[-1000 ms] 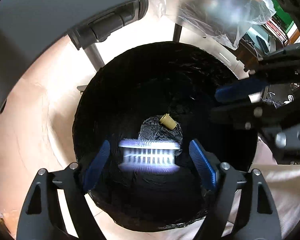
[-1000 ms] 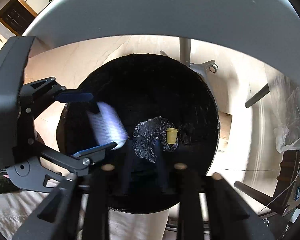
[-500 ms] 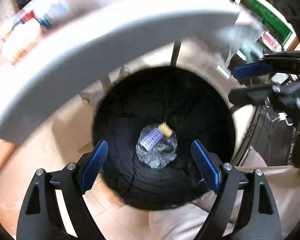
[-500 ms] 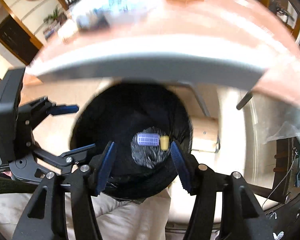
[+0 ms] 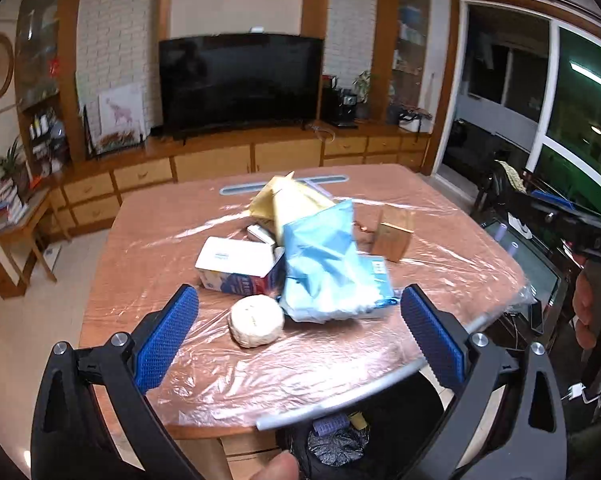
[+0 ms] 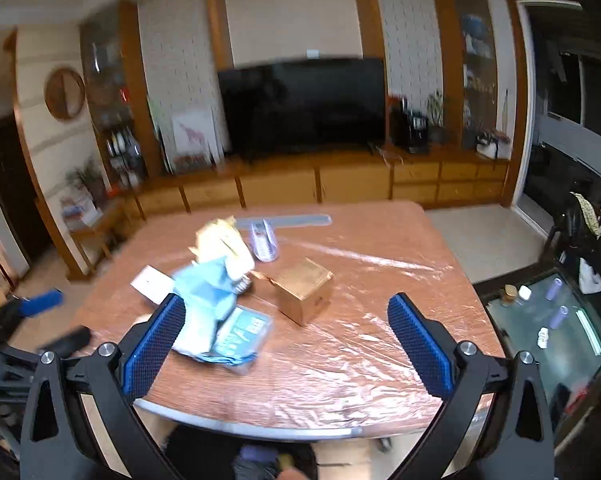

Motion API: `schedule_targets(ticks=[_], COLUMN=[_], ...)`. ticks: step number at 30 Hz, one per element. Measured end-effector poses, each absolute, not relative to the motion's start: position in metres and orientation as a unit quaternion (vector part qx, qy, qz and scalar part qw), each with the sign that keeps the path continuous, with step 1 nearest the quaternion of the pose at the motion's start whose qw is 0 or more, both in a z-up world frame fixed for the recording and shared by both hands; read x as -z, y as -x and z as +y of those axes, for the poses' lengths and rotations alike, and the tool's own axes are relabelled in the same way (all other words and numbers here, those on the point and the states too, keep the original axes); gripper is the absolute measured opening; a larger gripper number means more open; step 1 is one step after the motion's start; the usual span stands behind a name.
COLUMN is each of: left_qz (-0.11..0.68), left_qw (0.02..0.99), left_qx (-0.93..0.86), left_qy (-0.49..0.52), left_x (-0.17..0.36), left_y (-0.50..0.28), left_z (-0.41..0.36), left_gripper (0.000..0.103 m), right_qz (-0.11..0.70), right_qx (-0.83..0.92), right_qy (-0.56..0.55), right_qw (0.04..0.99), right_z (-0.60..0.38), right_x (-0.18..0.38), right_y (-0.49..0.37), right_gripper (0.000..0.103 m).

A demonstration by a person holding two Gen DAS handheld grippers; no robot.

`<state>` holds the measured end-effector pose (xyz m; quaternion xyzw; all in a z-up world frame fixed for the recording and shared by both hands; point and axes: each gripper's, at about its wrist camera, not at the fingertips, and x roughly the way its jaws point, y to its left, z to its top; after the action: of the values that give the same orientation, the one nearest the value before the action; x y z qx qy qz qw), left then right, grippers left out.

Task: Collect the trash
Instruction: 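Grasp the white paper ball with the left tool while the right tool grasps the cardboard box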

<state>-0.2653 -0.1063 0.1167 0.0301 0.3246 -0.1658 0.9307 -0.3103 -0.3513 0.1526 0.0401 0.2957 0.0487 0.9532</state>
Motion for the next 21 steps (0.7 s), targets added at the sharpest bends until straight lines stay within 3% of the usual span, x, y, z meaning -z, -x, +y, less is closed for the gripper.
schedule_targets(ticks=[7,12,17,21], left_qz=[0.391,0.427,0.466,0.482], left_qw=[0.909,0.896,0.877,0.865], left_qx=[0.138,0.115,0.108,0.132], left_qy=[-0.044,-0.047,-0.055,-0.044], left_x=[-0.081,-0.054,-0.030,-0.021], left_y=[0.230,0.208,0.190,0.185], left_z=[-0.102,-0.090,-0.084,-0.082], left_gripper=[0.101,0.101,0.087,0.087], right_qz=[0.373,0.425,0.458,0.470], right_qx=[-0.017,0.004,0.014,0.022], right_qy=[-0.032,-0.052,-0.078,-0.101], right_qw=[0.927,0.904,0.885,0.876], right_z=[-0.346,-0.337,-0.333,-0.332], right_x=[-0.120,-0.085,-0.059,-0.050], right_y=[0.243,0.202,0.169,0.157], right_gripper=[0.098,0.090,0.081,0.081])
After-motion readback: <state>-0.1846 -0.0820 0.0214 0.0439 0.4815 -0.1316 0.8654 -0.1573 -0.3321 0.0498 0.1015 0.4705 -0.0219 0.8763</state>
